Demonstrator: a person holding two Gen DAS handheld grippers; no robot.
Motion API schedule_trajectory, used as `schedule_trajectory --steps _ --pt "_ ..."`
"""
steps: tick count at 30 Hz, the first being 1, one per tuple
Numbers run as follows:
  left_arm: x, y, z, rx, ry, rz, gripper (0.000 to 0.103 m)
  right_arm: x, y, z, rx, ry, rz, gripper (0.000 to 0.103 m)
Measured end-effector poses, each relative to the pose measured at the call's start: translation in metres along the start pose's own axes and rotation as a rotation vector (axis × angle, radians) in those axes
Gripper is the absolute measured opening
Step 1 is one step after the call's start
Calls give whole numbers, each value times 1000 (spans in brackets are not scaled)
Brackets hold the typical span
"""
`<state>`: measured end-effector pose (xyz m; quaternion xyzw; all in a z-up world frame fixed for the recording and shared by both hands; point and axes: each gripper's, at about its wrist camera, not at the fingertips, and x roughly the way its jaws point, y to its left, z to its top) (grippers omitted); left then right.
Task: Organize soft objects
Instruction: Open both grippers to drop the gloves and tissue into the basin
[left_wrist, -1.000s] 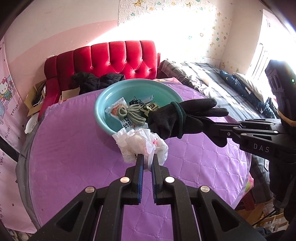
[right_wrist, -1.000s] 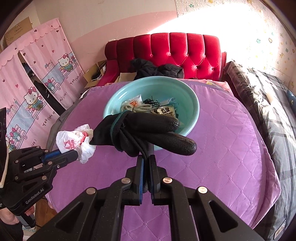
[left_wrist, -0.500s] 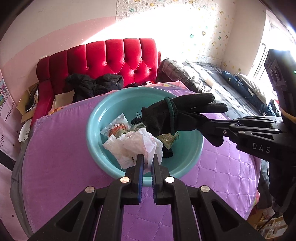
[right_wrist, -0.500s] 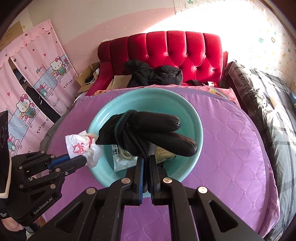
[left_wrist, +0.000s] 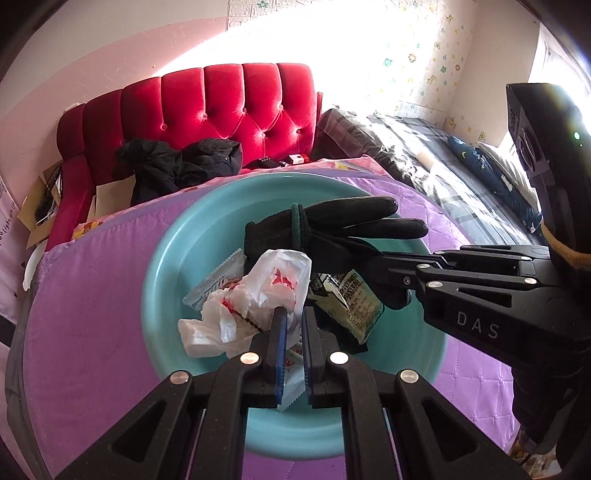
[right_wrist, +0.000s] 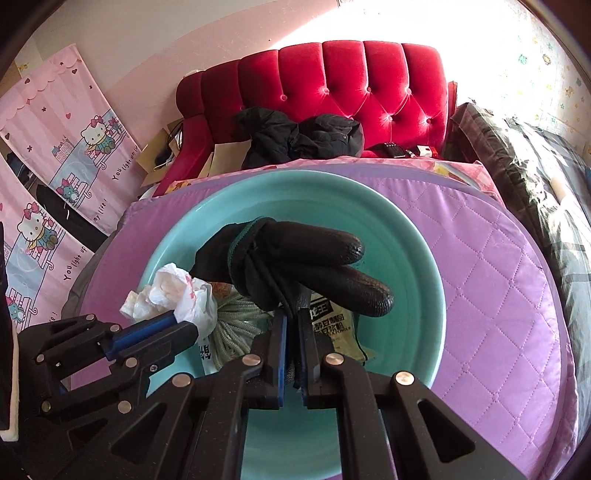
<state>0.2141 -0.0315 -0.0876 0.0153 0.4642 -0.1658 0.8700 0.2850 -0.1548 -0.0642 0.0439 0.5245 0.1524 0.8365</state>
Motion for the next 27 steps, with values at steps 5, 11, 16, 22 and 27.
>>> schedule_trajectory --steps 5,11,16,22,27 --pt "20 -1 9 9 13 -3 8 22 -6 8 27 18 -4 5" --pt "40 3 19 6 31 -6 8 38 -16 13 56 29 -11 5" --pt "44 7 18 -2 36 -11 8 40 -18 12 63 27 -11 7" --pt "44 6 18 15 30 5 8 32 -13 11 43 7 -30 22" --pt "39 0 17 20 28 22 23 17 -7 8 19 -21 -57 52"
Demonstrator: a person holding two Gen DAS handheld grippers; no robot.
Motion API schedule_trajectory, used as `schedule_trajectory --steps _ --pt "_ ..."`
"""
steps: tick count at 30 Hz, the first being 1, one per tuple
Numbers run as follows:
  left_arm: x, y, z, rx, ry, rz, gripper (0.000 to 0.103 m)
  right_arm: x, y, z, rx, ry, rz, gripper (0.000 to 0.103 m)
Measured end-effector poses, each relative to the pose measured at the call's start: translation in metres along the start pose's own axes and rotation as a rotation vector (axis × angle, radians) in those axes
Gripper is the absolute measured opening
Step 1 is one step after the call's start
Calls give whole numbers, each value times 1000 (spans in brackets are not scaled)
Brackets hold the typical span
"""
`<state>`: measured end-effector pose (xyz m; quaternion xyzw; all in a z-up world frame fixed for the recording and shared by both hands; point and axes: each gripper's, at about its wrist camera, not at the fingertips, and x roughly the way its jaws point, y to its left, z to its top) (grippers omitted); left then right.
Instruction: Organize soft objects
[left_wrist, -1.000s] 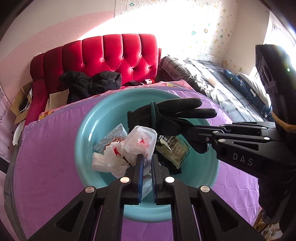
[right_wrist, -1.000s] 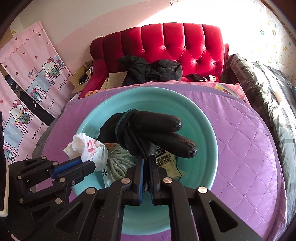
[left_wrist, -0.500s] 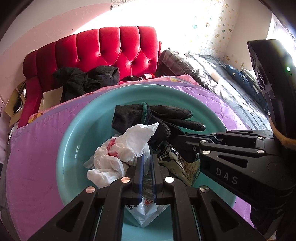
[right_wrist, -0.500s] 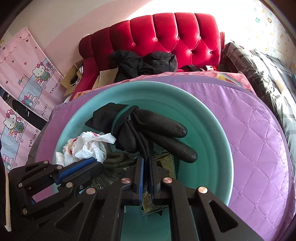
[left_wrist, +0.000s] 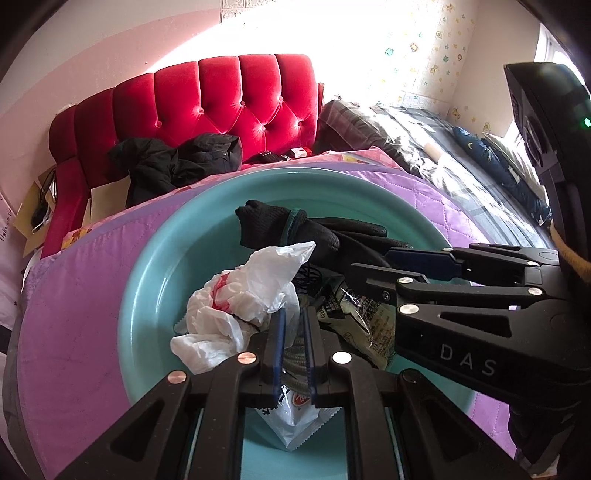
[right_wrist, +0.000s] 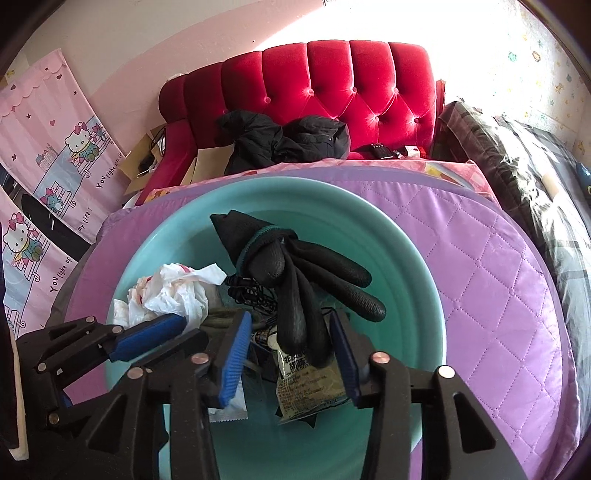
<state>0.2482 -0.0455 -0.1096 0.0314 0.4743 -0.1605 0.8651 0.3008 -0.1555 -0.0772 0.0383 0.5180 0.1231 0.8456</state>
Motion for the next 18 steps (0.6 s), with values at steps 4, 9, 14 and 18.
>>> schedule_trajectory --steps 4,9,14,18 --pt "-3 0 0 -12 3 23 76 -12 3 -6 -14 -23 -29 81" --pt "-12 -2 -6 -14 -13 68 90 -23 2 -14 -8 -36 -52 103" --pt "-22 1 -17 -34 -19 97 103 -36 3 -26 -9 -42 -56 103" --pt "-35 2 -27 -48 -19 104 103 -50 6 -36 -20 -46 -61 103"
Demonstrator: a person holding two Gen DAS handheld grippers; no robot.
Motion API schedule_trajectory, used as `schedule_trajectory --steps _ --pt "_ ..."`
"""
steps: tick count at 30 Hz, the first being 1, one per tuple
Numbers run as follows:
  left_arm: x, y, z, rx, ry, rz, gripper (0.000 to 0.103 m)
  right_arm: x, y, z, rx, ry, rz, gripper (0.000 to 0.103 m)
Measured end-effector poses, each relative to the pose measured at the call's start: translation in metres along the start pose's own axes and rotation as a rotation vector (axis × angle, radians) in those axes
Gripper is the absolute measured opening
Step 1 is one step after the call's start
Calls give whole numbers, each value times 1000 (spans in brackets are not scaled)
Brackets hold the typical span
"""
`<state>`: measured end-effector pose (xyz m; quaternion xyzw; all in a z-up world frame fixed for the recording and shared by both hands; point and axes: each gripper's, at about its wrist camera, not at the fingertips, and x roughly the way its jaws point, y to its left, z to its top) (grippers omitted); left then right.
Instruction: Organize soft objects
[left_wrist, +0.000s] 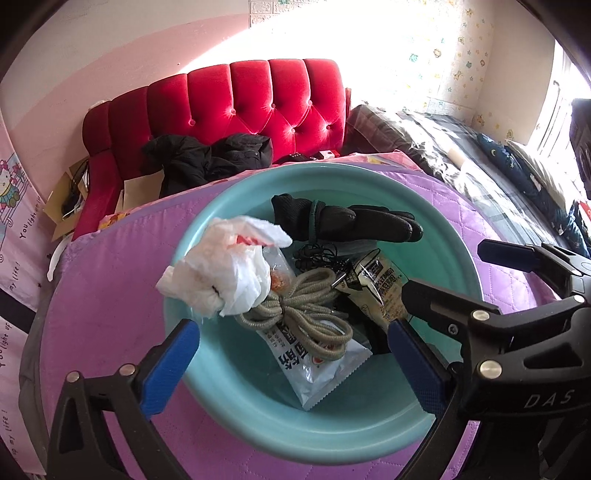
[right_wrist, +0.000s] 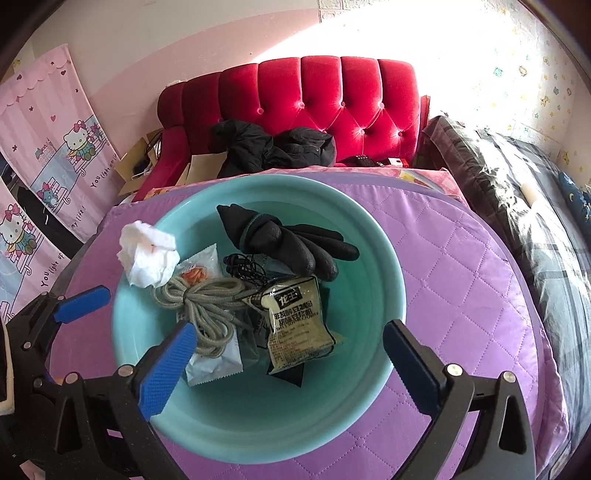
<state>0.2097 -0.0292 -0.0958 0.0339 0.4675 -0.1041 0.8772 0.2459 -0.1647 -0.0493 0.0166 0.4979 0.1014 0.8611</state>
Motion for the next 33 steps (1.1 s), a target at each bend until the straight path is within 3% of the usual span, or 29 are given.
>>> schedule_trajectory --steps 18,33 --pt "-82 -8 -39 -3 -55 40 103 -85 18 -41 -30 -45 -2 103" --pt "-118 -20 -79 -21 -88 70 103 -122 27 -83 -57 -69 -9 103"
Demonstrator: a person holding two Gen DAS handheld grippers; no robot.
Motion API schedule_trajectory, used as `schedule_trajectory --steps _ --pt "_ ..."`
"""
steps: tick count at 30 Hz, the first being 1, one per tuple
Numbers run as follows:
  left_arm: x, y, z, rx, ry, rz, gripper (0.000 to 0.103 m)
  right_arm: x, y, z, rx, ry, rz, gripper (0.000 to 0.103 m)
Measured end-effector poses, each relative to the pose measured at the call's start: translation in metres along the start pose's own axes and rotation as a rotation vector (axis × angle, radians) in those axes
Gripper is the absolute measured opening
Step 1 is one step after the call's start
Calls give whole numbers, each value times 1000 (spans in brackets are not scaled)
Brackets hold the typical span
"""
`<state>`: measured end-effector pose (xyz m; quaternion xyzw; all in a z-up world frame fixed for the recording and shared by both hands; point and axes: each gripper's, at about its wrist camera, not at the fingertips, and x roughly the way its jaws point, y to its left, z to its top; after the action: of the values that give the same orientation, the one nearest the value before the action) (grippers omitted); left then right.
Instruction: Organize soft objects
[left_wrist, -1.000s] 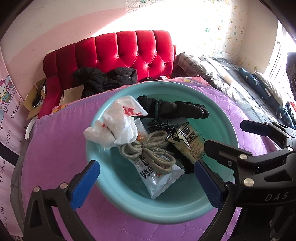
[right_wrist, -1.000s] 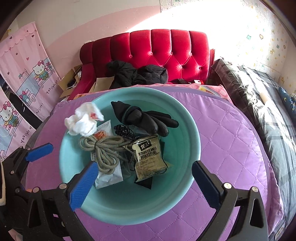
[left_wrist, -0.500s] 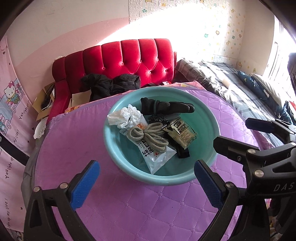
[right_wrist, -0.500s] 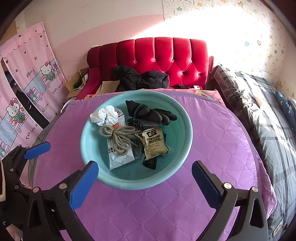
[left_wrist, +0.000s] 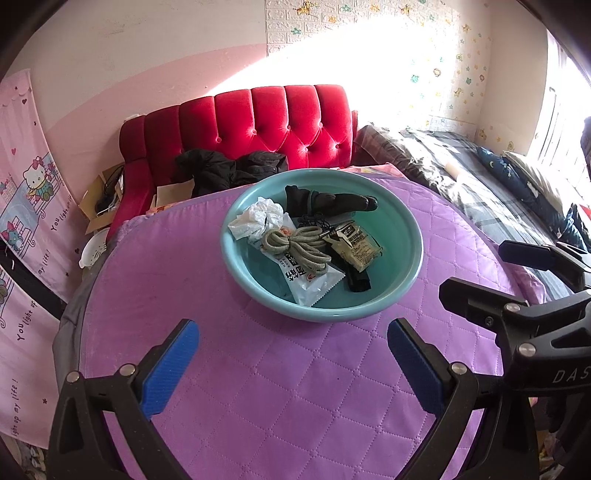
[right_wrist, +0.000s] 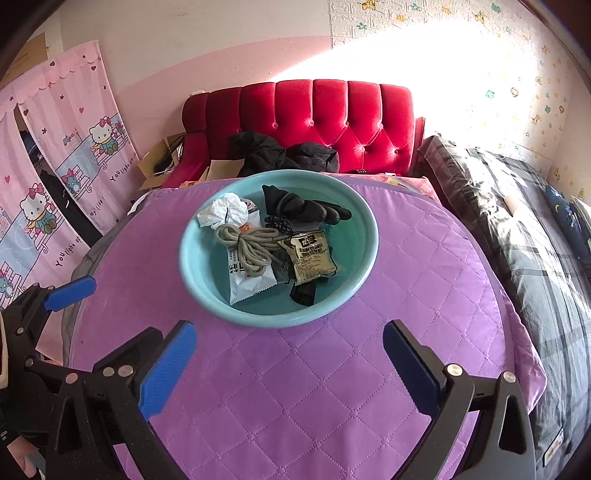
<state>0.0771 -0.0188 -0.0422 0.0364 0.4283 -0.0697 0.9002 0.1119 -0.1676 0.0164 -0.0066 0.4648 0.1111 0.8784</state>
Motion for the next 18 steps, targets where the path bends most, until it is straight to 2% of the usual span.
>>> schedule_trajectory --steps 10,18 --pt "-8 -11 -29 1 -13 60 103 -7 0 -34 4 -21 -8 103" --pt "-7 -17 -43 -2 0 66 103 -7 -1 -47 4 -13 -10 103"
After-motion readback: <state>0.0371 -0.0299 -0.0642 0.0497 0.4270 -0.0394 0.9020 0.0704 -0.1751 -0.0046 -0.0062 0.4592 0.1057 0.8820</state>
